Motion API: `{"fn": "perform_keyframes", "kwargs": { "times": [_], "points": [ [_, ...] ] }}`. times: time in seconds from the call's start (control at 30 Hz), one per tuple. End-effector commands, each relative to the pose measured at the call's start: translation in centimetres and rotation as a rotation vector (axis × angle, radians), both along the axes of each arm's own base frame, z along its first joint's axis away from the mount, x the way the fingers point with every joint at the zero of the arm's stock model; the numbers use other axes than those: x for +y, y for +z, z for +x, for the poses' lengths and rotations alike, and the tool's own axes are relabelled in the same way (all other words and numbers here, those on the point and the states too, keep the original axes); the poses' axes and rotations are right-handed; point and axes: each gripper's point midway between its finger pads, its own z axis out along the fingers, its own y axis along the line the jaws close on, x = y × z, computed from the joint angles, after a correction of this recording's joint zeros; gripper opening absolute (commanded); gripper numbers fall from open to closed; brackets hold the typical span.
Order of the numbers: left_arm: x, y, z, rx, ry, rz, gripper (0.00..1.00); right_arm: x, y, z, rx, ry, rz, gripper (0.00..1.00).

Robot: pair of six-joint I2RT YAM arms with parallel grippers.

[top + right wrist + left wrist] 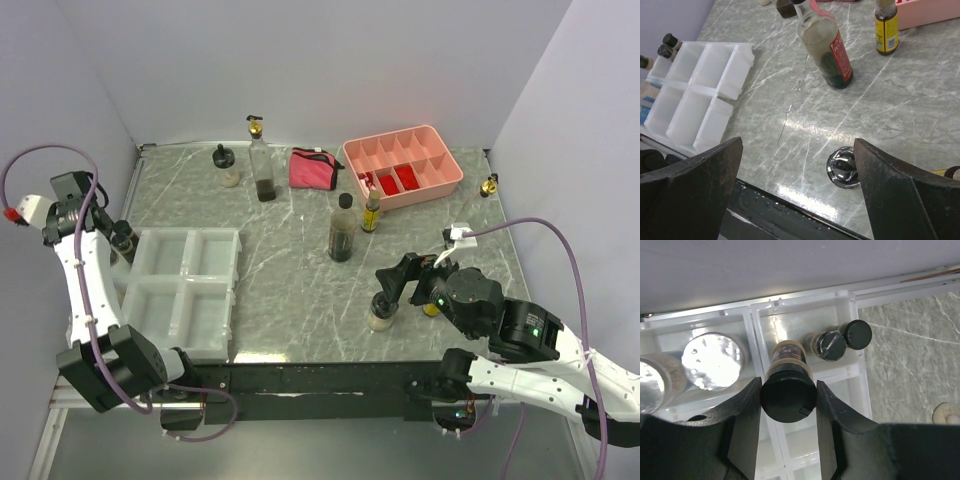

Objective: Organize the condiment bottles
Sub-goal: Place the bottle in the storage box.

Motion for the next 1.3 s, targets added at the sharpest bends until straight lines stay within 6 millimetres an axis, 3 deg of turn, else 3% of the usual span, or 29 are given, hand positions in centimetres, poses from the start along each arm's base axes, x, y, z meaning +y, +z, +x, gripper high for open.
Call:
{"fn": "perform_keyframes", "kwargs": {
  "times": [0.0, 0.6, 0.87, 1.17, 1.27],
  "points": [
    [0.3, 0.3, 2.4, -0.054, -0.067, 0.006, 0.01, -0.1, 1.0, 0.0, -0.012, -0.011, 0.041, 1.0],
    [1.1, -5.3, 3.5, 0.024, -0.052, -0.027, 0.01, -0.3, 0.6, 0.1, -0.023, -0.015, 0.024, 1.0],
    [1.1, -6.8, 4.5, 0.043, -0.102, -0.041, 0.23, -0.7, 0.4, 0.0, -0.023, -0.019, 0.028, 1.0],
    [0.7, -8.4, 5.0, 0.083, -0.157, -0.07, 0.41, -1.2, 0.6, -0.2, -0.026, -0.023, 0.039, 1.0],
    [0.6, -9.0, 5.0, 0.1, -0.163, -0.082, 0.42, -1.2, 0.6, -0.3, -0.024, -0.021, 0.046, 1.0]
  ]
}}
